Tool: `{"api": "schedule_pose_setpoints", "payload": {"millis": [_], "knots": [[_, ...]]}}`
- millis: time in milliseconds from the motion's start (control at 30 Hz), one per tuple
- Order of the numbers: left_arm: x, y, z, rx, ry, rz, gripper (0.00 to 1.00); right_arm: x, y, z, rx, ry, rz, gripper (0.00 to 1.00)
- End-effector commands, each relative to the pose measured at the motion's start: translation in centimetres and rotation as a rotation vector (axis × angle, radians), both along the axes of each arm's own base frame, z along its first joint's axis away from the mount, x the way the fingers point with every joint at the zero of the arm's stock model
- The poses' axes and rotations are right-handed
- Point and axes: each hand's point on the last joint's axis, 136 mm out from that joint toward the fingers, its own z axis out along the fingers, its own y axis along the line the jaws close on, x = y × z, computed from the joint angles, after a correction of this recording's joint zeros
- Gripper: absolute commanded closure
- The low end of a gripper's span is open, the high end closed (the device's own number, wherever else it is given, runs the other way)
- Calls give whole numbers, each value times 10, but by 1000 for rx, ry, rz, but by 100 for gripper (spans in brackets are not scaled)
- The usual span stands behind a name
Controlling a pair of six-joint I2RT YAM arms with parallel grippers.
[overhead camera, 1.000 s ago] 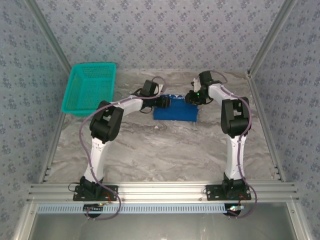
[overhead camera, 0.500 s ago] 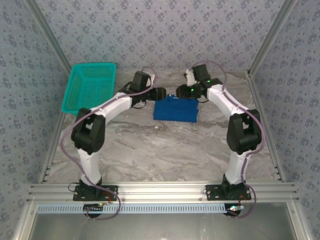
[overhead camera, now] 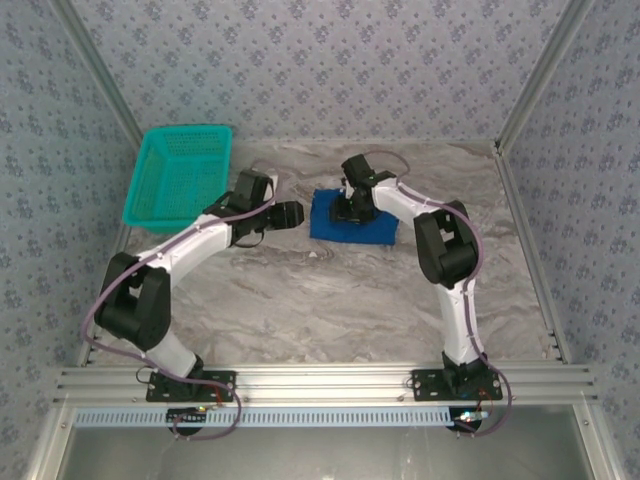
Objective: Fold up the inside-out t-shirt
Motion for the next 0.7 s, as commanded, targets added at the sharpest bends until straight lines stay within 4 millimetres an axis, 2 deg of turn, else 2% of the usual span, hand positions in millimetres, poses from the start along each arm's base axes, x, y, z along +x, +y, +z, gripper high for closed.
{"api": "schedule_pose_setpoints", "payload": {"millis": [0, 100, 400, 533, 667], "knots": [[-6, 12, 16, 12, -31, 22, 29, -24, -52, -28, -216, 135, -62, 45], [-10, 17, 19, 27, -37, 24, 29, -26, -88, -26, -301, 141, -52, 44], [-18, 21, 17, 37, -26, 24, 29, 15, -194, -17, -385, 84, -22, 44], [-20, 23, 15, 40, -22, 29, 29, 39, -223, -18, -350, 60, 14, 44], [-21, 24, 14, 42, -20, 33, 29, 64, -235, -19, -339, 19, 95, 44]]}}
